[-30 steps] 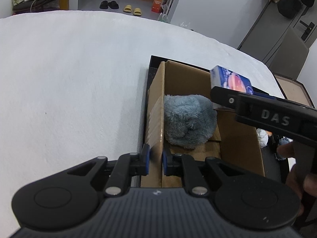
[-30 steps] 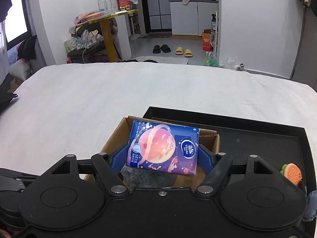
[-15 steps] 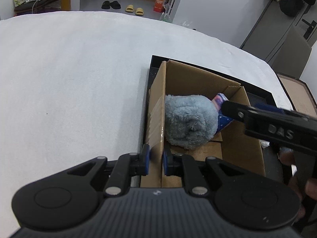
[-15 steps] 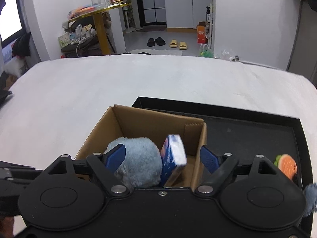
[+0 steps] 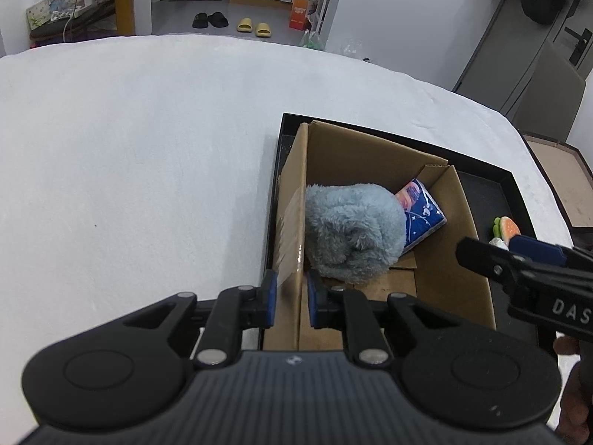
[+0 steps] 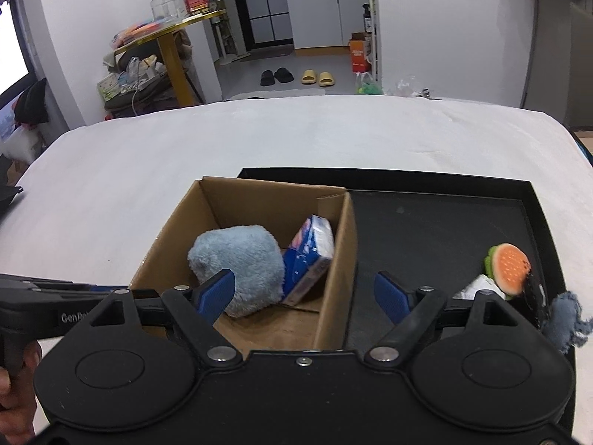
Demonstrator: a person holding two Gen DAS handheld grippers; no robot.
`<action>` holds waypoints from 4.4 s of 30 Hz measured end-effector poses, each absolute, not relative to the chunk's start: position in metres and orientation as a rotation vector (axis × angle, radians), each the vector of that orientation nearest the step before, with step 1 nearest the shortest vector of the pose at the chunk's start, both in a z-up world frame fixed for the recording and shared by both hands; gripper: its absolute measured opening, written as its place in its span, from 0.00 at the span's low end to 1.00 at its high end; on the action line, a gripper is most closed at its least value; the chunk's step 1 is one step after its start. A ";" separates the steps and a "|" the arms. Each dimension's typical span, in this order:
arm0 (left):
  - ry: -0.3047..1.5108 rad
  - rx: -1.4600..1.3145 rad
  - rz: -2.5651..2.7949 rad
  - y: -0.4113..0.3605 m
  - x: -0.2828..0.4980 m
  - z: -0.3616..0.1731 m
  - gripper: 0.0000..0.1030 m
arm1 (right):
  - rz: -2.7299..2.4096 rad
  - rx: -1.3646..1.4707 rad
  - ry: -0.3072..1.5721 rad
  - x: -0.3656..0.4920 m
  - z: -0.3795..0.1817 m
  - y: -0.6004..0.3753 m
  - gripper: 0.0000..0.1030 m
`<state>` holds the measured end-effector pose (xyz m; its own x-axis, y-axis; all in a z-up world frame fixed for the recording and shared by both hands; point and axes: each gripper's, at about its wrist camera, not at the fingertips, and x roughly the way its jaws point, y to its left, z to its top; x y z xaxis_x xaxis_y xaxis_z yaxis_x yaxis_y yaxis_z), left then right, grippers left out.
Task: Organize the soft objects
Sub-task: 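Move the right gripper over the blue denim plush and close on it, then lift the blue plush with the right gripper and carry it toward the box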
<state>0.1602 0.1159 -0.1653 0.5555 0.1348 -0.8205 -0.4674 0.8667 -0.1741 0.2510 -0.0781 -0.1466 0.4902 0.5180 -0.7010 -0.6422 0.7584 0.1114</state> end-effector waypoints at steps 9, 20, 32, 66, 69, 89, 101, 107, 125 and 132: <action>0.904 -0.379 0.415 0.112 0.163 -0.159 0.49 | 0.674 -0.129 0.800 0.255 -0.151 -0.104 0.79; 0.910 -0.341 0.428 0.100 0.174 -0.159 0.65 | 0.602 -0.108 0.810 0.268 -0.164 -0.136 0.79; 0.933 -0.292 0.440 0.084 0.189 -0.162 0.66 | 0.472 -0.068 0.830 0.296 -0.180 -0.190 0.75; 0.973 -0.239 0.511 0.069 0.211 -0.169 0.69 | 0.262 -0.124 0.842 0.356 -0.206 -0.261 0.53; 0.971 -0.242 0.511 0.070 0.210 -0.169 0.69 | 0.265 -0.122 0.861 0.361 -0.212 -0.262 0.28; 0.935 -0.287 0.483 0.078 0.198 -0.161 0.69 | 0.320 -0.118 0.823 0.339 -0.184 -0.254 0.15; 0.918 -0.319 0.454 0.088 0.185 -0.155 0.69 | 0.362 -0.152 0.790 0.321 -0.154 -0.233 0.15; 0.906 -0.337 0.439 0.094 0.177 -0.154 0.69 | 0.377 -0.160 0.765 0.313 -0.140 -0.220 0.15; 0.909 -0.357 0.355 0.102 0.155 -0.162 0.49 | 0.480 -0.154 0.754 0.278 -0.109 -0.173 0.15; 0.911 -0.384 0.324 0.106 0.149 -0.166 0.27 | 0.511 -0.159 0.745 0.262 -0.101 -0.157 0.15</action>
<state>0.1491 0.1058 -0.1658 0.5735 0.1090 -0.8119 -0.4281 0.8849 -0.1835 0.2617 -0.1570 -0.1005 0.6199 0.3869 -0.6827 -0.4972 0.8667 0.0398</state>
